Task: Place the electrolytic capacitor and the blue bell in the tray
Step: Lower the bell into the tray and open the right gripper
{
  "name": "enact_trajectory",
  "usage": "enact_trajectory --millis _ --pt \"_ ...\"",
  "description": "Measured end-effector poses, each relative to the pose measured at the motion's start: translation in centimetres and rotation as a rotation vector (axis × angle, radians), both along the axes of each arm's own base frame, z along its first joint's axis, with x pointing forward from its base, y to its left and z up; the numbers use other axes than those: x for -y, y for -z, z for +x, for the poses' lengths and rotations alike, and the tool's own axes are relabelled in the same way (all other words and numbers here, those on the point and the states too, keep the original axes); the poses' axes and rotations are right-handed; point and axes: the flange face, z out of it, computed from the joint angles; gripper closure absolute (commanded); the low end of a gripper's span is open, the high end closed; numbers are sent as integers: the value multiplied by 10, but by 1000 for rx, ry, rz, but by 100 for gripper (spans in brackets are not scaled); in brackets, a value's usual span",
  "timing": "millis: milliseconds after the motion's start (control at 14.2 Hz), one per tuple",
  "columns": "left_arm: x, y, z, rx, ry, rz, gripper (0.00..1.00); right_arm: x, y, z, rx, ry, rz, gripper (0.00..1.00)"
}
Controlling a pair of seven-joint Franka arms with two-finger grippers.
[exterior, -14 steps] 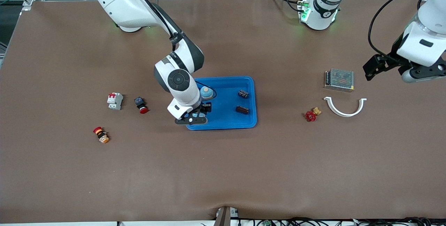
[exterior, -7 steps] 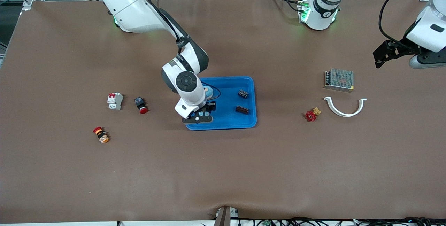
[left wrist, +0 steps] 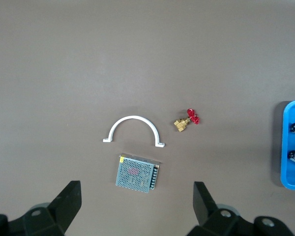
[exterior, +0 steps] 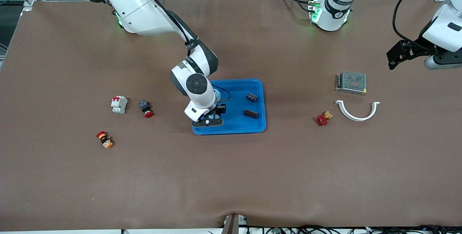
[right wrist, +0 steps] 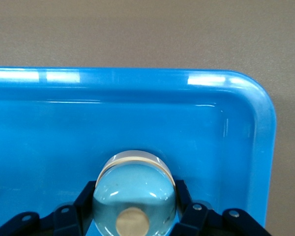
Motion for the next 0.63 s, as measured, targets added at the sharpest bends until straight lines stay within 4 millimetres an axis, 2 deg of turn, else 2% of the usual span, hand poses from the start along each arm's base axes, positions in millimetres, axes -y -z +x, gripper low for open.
enact_trajectory --millis 70,141,211,634 --pt "0 0 2 1 1 -1 0 0 0 0 0 0 0 36" --pt "1 0 3 1 2 -2 0 0 1 0 2 0 2 11" --pt "1 0 3 -1 2 -3 0 0 1 -1 3 0 3 0" --pt "3 3 2 -24 0 -26 0 2 2 0 3 2 0 0"
